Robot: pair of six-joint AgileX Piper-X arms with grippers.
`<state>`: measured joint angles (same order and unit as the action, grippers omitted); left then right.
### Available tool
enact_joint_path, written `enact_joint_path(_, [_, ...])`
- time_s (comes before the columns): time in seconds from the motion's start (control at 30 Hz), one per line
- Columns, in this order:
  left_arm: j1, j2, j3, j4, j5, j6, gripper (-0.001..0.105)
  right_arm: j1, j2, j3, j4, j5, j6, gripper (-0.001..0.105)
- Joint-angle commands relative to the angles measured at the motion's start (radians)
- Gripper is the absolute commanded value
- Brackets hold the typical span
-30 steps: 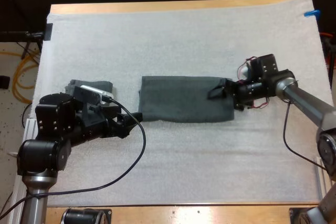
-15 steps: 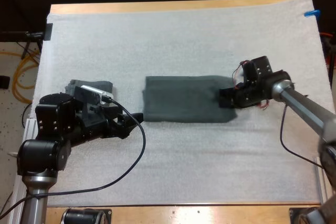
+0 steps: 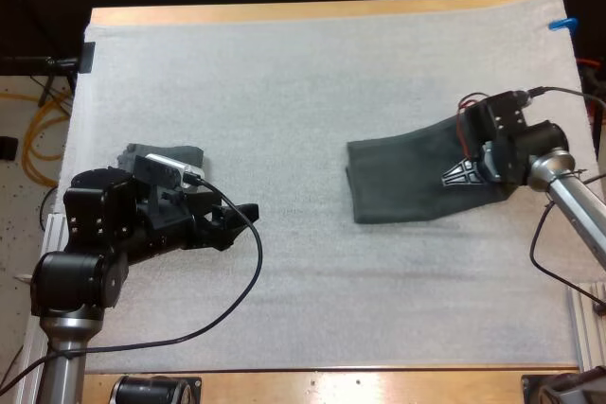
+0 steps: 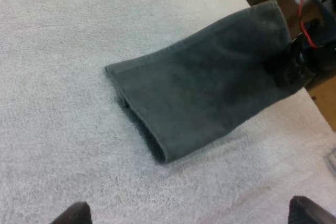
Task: Pick towel from pile fold and stack
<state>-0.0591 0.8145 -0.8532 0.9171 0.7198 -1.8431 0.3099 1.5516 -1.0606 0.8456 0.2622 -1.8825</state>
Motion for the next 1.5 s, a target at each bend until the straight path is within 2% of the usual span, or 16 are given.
enact_joint_path(0.0, [-0.004,-0.004,-0.005,-0.003,0.018,-0.014,0.071,0.009,-0.007,-0.006,0.011,-0.021,0.029,0.001])
enact_joint_path(0.13, [-0.019,-0.004,-0.005,-0.003,0.017,-0.016,0.071,0.048,0.011,-0.006,-0.001,-0.220,0.175,0.001])
enact_joint_path(0.23, [-0.053,-0.004,-0.005,-0.003,0.017,-0.016,0.071,0.087,0.043,-0.006,-0.027,-0.324,0.264,0.001])
enact_joint_path(0.43, [-0.123,0.000,-0.005,-0.003,0.017,-0.016,0.071,0.160,0.134,-0.006,-0.149,-0.453,0.442,0.001])
enact_joint_path(0.63, [-0.147,0.000,-0.005,-0.003,0.017,-0.016,0.071,0.173,0.197,-0.006,-0.277,-0.558,0.578,0.001])
enact_joint_path(0.77, [-0.147,0.000,-0.005,-0.008,0.015,-0.016,0.071,0.173,0.205,-0.006,-0.309,-0.566,0.585,0.002])
enact_joint_path(0.87, [-0.147,0.000,-0.005,-0.017,0.015,-0.016,0.071,0.173,0.205,-0.006,-0.318,-0.566,0.585,0.013])
enact_joint_path(0.97, [-0.147,0.000,-0.005,-0.026,0.015,-0.016,0.071,0.173,0.205,-0.006,-0.318,-0.575,0.584,0.037])
enact_joint_path(1.03, [-0.147,0.000,-0.005,-0.026,0.015,-0.016,0.071,0.173,0.205,-0.006,-0.327,-0.615,0.575,0.057])
enact_joint_path(1.1, [-0.147,0.000,-0.005,-0.026,0.015,-0.016,0.071,0.173,0.201,-0.006,-0.342,-0.667,0.564,0.068])
enact_joint_path(1.3, [-0.147,0.010,-0.005,-0.061,0.009,-0.016,0.071,0.173,0.140,-0.006,-0.354,-0.772,0.552,0.070])
enact_joint_path(1.47, [-0.147,0.061,-0.005,-0.116,0.008,-0.040,0.071,0.173,0.026,-0.006,-0.325,-0.765,0.496,0.070])
